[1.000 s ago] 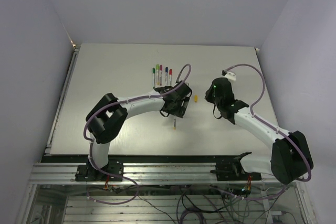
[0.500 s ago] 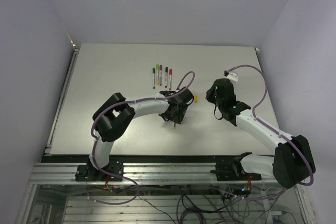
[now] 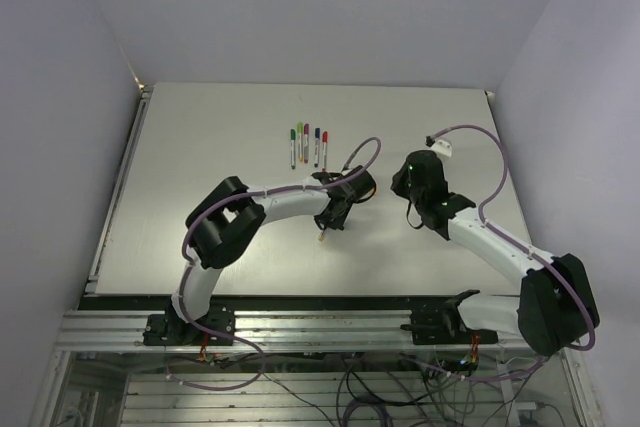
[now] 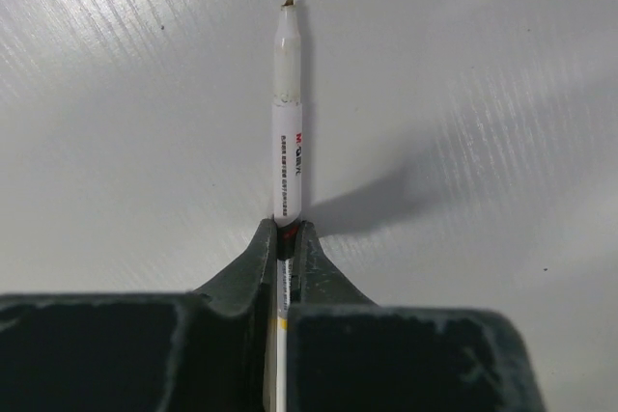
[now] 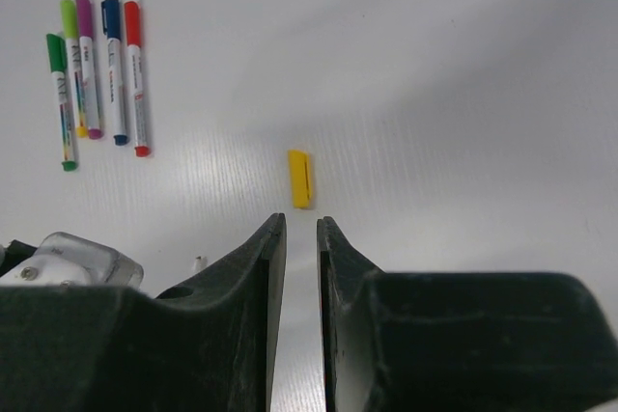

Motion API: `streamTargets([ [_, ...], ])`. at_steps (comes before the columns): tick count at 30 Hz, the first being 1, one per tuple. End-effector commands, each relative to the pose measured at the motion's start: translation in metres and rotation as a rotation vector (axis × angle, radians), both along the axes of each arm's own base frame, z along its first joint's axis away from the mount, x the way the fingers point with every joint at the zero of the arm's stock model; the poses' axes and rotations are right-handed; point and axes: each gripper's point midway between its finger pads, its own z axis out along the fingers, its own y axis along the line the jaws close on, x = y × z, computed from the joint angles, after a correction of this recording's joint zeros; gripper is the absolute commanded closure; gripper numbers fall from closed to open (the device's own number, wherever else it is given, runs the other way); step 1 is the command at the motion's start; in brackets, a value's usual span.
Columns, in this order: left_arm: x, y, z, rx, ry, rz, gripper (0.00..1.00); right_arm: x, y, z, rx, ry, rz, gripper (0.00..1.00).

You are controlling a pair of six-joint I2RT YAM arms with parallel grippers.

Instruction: Insert the pens into the pen caps

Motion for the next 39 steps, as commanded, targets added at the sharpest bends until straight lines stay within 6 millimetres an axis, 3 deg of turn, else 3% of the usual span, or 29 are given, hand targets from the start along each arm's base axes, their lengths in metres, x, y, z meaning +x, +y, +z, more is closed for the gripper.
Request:
streamTargets([
  [1,-0.039,0.049,-0.071,0.175,0.187,-0.020,0.93,0.003,-0.003,-0.009,-0.020,0.018,-0.013,0.80],
  [4,-0.042,0.042,-0.064,0.075,0.209,-0.020,0.93,0.006,0.002,-0.018,-0.046,0.047,0.019,0.80],
  [7,-0.033,0.036,-0.046,-0.039,0.192,0.002,0.93,0.012,0.006,-0.033,-0.080,0.094,0.050,0.79],
  [12,-0.013,0.037,-0.010,-0.200,0.142,0.059,0.93,0.022,0.020,-0.057,-0.128,0.170,0.129,0.72],
  [18,0.000,0.038,0.023,-0.309,0.068,0.097,0.93,0.035,0.032,-0.070,-0.173,0.195,0.182,0.62],
  [22,0.000,0.039,0.026,-0.334,0.063,0.114,0.93,0.044,0.036,-0.081,-0.222,0.226,0.201,0.55],
  [27,0.000,0.039,0.022,-0.353,0.079,0.128,0.93,0.058,0.043,-0.091,-0.254,0.260,0.202,0.53],
  [39,0.004,0.039,0.018,-0.370,0.096,0.134,0.93,0.045,0.035,-0.129,-0.318,0.391,0.176,0.54],
])
